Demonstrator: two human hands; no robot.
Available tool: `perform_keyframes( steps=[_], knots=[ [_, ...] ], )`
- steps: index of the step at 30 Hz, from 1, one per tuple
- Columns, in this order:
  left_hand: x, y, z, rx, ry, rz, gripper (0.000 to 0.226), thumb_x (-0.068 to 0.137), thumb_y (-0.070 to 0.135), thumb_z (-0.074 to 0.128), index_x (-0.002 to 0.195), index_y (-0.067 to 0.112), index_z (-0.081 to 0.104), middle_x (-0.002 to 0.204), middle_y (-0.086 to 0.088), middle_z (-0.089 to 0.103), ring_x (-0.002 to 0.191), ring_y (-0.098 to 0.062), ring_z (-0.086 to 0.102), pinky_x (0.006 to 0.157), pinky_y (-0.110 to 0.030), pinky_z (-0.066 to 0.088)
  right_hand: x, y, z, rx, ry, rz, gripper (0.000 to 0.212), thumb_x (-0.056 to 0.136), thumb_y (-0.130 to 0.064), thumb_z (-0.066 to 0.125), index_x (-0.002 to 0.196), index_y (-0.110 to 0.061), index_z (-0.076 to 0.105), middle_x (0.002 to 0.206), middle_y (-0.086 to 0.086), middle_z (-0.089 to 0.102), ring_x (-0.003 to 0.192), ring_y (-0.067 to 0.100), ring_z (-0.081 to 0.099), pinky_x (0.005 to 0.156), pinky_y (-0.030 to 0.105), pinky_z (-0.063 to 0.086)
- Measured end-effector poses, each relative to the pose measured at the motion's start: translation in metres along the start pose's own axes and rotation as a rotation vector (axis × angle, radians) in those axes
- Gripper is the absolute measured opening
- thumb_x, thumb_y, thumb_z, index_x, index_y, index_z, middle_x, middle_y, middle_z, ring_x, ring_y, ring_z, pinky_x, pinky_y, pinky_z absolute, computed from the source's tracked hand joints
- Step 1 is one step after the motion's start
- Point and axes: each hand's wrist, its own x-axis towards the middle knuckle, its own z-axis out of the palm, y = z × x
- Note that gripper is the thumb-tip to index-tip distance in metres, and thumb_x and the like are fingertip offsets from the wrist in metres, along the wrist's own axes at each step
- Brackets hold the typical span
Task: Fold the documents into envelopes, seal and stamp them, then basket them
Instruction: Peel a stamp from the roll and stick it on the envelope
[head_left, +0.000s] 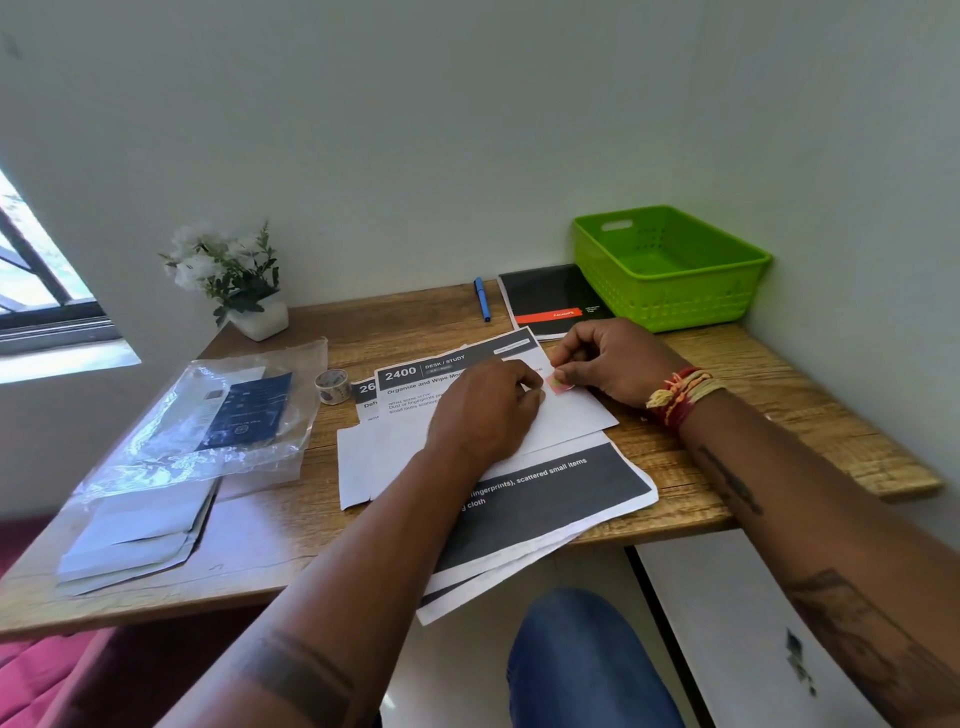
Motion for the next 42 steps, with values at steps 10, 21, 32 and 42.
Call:
perform_keyframes(
  steps=[10,21,32,42],
  knots=[
    [0.0,0.0,0.0,0.0,-0.002,-0.005,0.026,0.099,0.038,0.061,0.12,0.03,0.075,0.114,0.003,0.072,0.102,-0.017,0.064,0.089,-0.036,0.054,-0.003,-0.005,0.003,-0.108,0.021,-0.037,0.017,0.079,-0.018,0.084,0.084,-0.024,0.07,0.081,-0.01,0.069,0.075,0.009,0.066,0.067,0.021,0.049],
    [-0.002,0.003,-0.002,0.015,-0.024,0.002,0.028,0.101,0.038,0.058,0.125,0.033,0.071,0.118,0.002,0.07,0.105,-0.017,0.063,0.09,-0.038,0.054,-0.004,-0.016,0.003,-0.292,-0.029,0.039,0.023,0.083,-0.028,0.081,0.094,-0.019,0.062,0.089,-0.003,0.065,0.084,0.017,0.062,0.066,0.028,0.045],
    [-0.001,0.006,0.004,0.143,-0.062,0.035,0.038,0.108,0.038,0.041,0.142,0.042,0.059,0.13,-0.006,0.059,0.116,-0.025,0.061,0.092,-0.038,0.052,-0.006,-0.011,-0.016,-0.283,-0.158,0.136,0.039,0.078,-0.046,0.083,0.099,-0.021,0.062,0.091,-0.002,0.063,0.081,0.015,0.057,0.062,0.029,0.039],
    [0.001,0.004,0.005,0.175,-0.087,0.039,0.04,0.109,0.037,0.04,0.144,0.04,0.057,0.13,-0.008,0.058,0.116,-0.027,0.061,0.094,-0.04,0.053,0.0,-0.012,-0.012,-0.314,-0.148,0.137,0.037,0.08,-0.048,0.08,0.094,-0.019,0.063,0.09,0.0,0.065,0.082,0.016,0.058,0.063,0.03,0.04]
  ],
)
